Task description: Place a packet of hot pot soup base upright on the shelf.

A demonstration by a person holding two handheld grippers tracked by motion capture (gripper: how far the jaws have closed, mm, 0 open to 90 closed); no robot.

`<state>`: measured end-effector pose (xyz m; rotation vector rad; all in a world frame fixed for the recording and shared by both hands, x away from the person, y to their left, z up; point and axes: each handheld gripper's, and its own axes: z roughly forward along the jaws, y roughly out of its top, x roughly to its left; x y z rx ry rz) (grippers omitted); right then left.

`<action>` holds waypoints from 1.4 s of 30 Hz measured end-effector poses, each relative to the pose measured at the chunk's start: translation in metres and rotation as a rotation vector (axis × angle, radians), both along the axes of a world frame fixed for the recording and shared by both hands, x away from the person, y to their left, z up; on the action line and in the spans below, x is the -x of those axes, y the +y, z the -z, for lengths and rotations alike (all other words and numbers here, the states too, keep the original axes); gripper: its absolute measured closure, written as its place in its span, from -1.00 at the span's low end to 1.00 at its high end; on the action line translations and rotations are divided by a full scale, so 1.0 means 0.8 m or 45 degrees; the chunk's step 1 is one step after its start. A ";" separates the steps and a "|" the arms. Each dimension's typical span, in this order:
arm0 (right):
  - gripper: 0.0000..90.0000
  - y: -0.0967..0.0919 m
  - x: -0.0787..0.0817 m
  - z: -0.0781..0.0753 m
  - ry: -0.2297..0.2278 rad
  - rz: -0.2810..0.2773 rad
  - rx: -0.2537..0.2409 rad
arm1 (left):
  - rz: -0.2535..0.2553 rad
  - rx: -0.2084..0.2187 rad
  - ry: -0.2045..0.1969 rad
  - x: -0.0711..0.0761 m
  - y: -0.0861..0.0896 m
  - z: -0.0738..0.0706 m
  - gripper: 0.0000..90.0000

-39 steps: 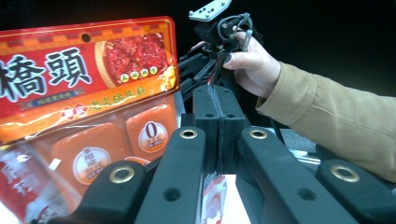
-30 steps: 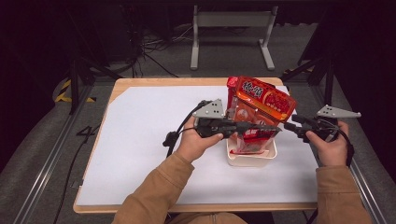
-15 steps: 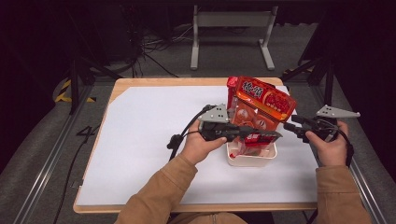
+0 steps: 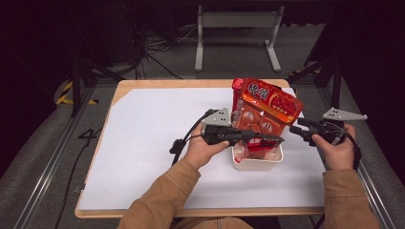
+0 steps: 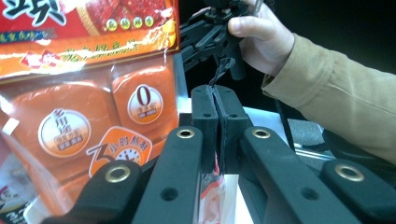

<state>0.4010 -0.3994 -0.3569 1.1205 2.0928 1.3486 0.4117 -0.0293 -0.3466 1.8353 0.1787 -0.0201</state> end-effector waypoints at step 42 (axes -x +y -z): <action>-0.14 0.003 0.010 -0.006 -0.029 -0.022 -0.022 | -0.273 -0.036 -0.004 0.007 0.096 -0.025 -0.22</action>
